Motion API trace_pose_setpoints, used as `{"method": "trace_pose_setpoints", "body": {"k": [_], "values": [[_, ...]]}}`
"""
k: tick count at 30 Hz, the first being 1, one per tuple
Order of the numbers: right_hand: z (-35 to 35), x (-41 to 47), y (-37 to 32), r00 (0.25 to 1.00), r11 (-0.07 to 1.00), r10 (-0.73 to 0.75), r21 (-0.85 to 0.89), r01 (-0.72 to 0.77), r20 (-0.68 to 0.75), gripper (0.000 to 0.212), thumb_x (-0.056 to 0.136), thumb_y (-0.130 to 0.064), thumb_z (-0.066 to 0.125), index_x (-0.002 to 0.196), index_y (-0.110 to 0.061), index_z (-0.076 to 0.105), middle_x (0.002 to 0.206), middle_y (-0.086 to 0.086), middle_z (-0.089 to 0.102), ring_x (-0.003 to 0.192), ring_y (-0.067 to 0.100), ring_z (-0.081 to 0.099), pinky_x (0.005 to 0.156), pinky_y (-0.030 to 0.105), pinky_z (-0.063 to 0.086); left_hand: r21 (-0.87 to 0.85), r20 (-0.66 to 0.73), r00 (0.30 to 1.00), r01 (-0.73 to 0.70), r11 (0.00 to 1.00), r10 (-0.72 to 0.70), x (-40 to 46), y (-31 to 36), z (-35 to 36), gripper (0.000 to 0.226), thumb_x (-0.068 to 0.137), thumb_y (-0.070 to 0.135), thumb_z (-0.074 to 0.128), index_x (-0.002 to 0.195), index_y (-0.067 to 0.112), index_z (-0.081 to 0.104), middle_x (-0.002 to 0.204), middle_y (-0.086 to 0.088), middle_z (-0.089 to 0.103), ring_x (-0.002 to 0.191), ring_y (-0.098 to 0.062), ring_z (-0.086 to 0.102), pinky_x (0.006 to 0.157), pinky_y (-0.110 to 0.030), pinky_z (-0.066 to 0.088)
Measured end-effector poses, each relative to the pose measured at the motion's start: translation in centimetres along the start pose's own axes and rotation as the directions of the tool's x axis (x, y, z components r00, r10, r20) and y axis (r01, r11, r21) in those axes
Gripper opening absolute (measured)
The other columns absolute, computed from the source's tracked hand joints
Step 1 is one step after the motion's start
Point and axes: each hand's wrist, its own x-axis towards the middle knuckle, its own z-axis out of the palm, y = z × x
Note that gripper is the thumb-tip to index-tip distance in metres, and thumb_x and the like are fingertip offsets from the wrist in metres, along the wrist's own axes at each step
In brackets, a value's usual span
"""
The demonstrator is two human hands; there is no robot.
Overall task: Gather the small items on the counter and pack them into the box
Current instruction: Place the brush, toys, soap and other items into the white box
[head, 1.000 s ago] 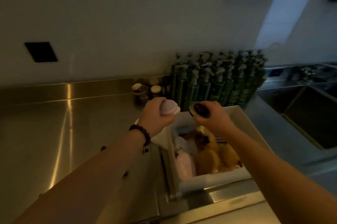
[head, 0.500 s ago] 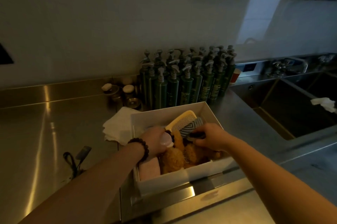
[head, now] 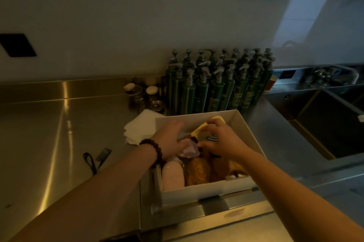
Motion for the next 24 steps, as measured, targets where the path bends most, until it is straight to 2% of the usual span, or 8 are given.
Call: {"method": "trace_pose_setpoints", "body": {"k": [4, 6, 9, 14, 16, 19, 22, 24], "values": [[2.4, 2.2, -5.6, 0.992, 0.993, -0.105, 0.053, 0.109, -0.074, 0.043, 0.085, -0.042, 0.065, 0.124, -0.027, 0.056, 0.141, -0.002, 0.039, 0.124, 0.016, 0.045, 0.101, 0.029, 0.040, 0.066, -0.255, 0.967, -0.002, 0.998, 0.019, -2.2, -2.1, -3.4, 0.061, 0.085, 0.035, 0.063, 0.138, 0.019, 0.038, 0.139, -0.003, 0.043, 0.125, -0.017, 0.040, 0.101, -0.028, 0.030], [4.0, 3.3, -8.7, 0.987, 0.987, -0.151, 0.051, 0.154, -0.059, 0.039, 0.087, -0.040, 0.062, 0.124, -0.030, 0.055, 0.142, -0.004, 0.038, 0.126, 0.015, 0.042, 0.101, 0.029, 0.036, 0.068, -0.277, 0.959, 0.084, 0.994, -0.062, -3.9, -4.3, -5.3, 0.060, 0.086, 0.031, 0.062, 0.139, 0.016, 0.037, 0.142, -0.005, 0.039, 0.129, -0.019, 0.036, 0.102, -0.026, 0.026], [6.7, 4.9, -12.9, 0.983, 0.983, -0.181, 0.044, 0.181, 0.009, 0.038, 0.088, -0.039, 0.061, 0.125, -0.034, 0.054, 0.145, -0.005, 0.035, 0.131, 0.016, 0.037, 0.105, 0.033, 0.034, 0.039, -0.270, 0.933, 0.256, 0.966, -0.237, -7.1, -8.3, -7.7, 0.059, 0.087, 0.031, 0.061, 0.139, 0.018, 0.035, 0.143, -0.006, 0.037, 0.129, -0.020, 0.035, 0.101, -0.027, 0.028], [11.8, 6.5, -17.7, 0.958, 0.984, -0.166, -0.020, 0.175, 0.234, 0.043, 0.089, -0.037, 0.061, 0.130, -0.027, 0.053, 0.142, 0.002, 0.036, 0.125, 0.023, 0.043, 0.098, 0.031, 0.037, 0.000, -0.177, 0.874, 0.461, 0.888, -0.453, -12.8, -14.4, -8.9, 0.072, 0.085, 0.040, 0.063, 0.144, 0.023, 0.026, 0.148, -0.004, 0.033, 0.129, -0.019, 0.037, 0.101, -0.029, 0.034], [14.5, 6.4, -19.2, 0.924, 0.983, -0.138, -0.065, 0.172, 0.357, 0.052, 0.087, -0.039, 0.063, 0.134, -0.026, 0.047, 0.142, 0.003, 0.036, 0.126, 0.025, 0.042, 0.100, 0.036, 0.039, 0.068, -0.119, 0.892, 0.446, 0.892, -0.437, -14.7, -16.2, -8.6, 0.077, 0.079, 0.042, 0.069, 0.141, 0.018, 0.030, 0.145, -0.005, 0.034, 0.128, -0.022, 0.038, 0.102, -0.031, 0.035], [18.4, 5.6, -20.9, 0.859, 0.981, -0.137, -0.049, 0.185, 0.494, 0.060, 0.084, -0.038, 0.067, 0.136, -0.022, 0.044, 0.137, 0.006, 0.041, 0.122, 0.026, 0.045, 0.100, 0.039, 0.041, 0.098, -0.007, 0.930, 0.367, 0.925, -0.368, -16.9, -17.8, -8.0, 0.075, 0.069, 0.049, 0.074, 0.129, 0.021, 0.038, 0.125, -0.001, 0.042, 0.111, -0.020, 0.046, 0.092, -0.029, 0.041], [21.1, 4.9, -21.9, 0.875, 0.986, -0.144, -0.009, 0.167, 0.462, 0.046, 0.084, -0.030, 0.068, 0.126, -0.022, 0.052, 0.122, 0.006, 0.051, 0.109, 0.023, 0.051, 0.092, 0.034, 0.044, 0.141, 0.043, 0.939, 0.333, 0.932, -0.342, -18.1, -19.0, -7.3, 0.077, 0.062, 0.053, 0.079, 0.120, 0.020, 0.043, 0.121, 0.000, 0.042, 0.107, -0.019, 0.045, 0.095, -0.034, 0.041], [22.0, 4.8, -22.1, 0.905, 0.991, -0.122, 0.009, 0.130, 0.408, 0.032, 0.086, -0.019, 0.063, 0.117, -0.020, 0.058, 0.116, 0.004, 0.057, 0.104, 0.021, 0.055, 0.089, 0.031, 0.044, 0.161, 0.060, 0.933, 0.341, 0.926, -0.354, -18.4, -19.7, -6.9, 0.089, 0.061, 0.056, 0.078, 0.130, 0.014, 0.041, 0.134, -0.004, 0.038, 0.121, -0.022, 0.040, 0.104, -0.039, 0.036]]}}
